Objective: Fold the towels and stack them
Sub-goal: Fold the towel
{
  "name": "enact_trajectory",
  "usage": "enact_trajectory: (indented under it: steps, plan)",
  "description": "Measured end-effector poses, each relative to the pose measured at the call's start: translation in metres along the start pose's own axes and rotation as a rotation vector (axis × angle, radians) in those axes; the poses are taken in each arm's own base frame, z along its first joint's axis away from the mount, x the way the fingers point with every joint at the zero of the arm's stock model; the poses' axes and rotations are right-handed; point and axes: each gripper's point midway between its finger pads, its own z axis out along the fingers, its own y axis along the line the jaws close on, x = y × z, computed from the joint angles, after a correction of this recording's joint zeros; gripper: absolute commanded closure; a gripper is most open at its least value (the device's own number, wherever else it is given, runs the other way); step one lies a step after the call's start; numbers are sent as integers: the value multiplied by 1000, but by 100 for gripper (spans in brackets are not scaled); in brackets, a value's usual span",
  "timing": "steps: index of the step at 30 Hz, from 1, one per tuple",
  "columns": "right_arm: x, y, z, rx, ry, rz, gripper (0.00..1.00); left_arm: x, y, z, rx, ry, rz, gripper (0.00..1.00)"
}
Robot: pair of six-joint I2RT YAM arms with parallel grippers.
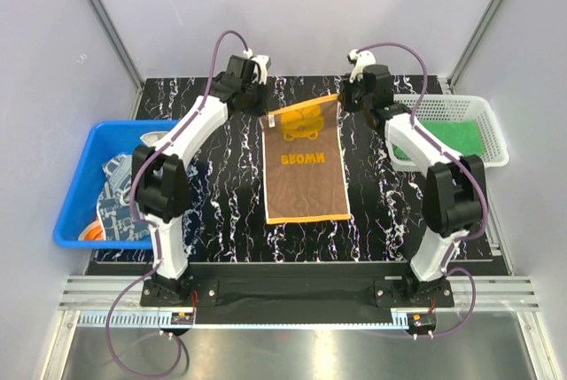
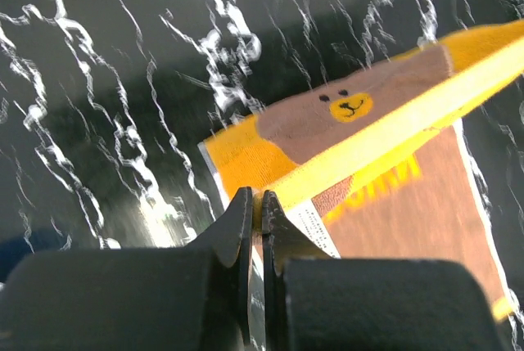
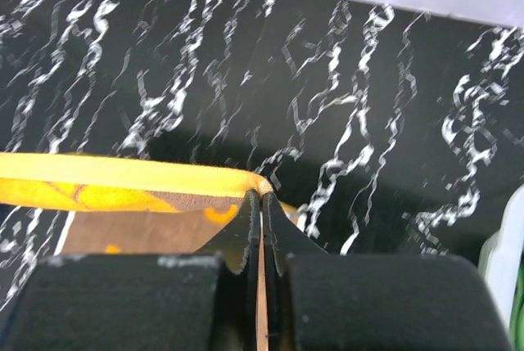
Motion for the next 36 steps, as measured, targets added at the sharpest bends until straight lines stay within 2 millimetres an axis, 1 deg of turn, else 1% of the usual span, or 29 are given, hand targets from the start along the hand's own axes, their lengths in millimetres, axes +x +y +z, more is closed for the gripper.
enact_trajectory:
  steps: [3, 9, 11, 13, 16, 20, 22, 25, 28, 30, 32, 34, 36]
  plan:
    - [4, 7, -20, -26, 4, 23, 100, 7, -9, -19, 24, 5, 13, 100]
    - [3, 19, -66, -61, -7, 74, 100, 16, -26, -65, 79, -26, 21, 100]
    - [5, 24, -81, -75, -7, 89, 100, 23, -30, -75, 101, -31, 15, 100]
    - [8, 28, -93, -86, 0, 108, 100, 33, -35, -82, 122, -24, 5, 100]
    - [16, 32, -105, -91, 9, 132, 100, 52, -42, -84, 141, -2, 5, 100]
    - [40, 34, -116, -90, 52, 161, 100, 85, -47, -80, 157, 52, -8, 100]
    - [50, 36, -117, -90, 76, 166, 100, 95, -47, -77, 156, 75, -14, 100]
    - [62, 36, -118, -85, 109, 174, 100, 98, -46, -75, 153, 80, -17, 100]
    - [68, 36, -119, -83, 125, 187, 100, 98, -44, -75, 141, 75, -20, 100]
    - [75, 37, -122, -81, 143, 200, 100, 102, -42, -76, 134, 69, -26, 100]
    - [89, 40, -125, -82, 177, 216, 100, 110, -41, -79, 131, 73, -30, 100]
    - [107, 44, -127, -78, 222, 241, 100, 120, -40, -81, 128, 82, -37, 100]
    - [129, 45, -131, -64, 278, 280, 100, 137, -43, -82, 129, 107, -49, 100]
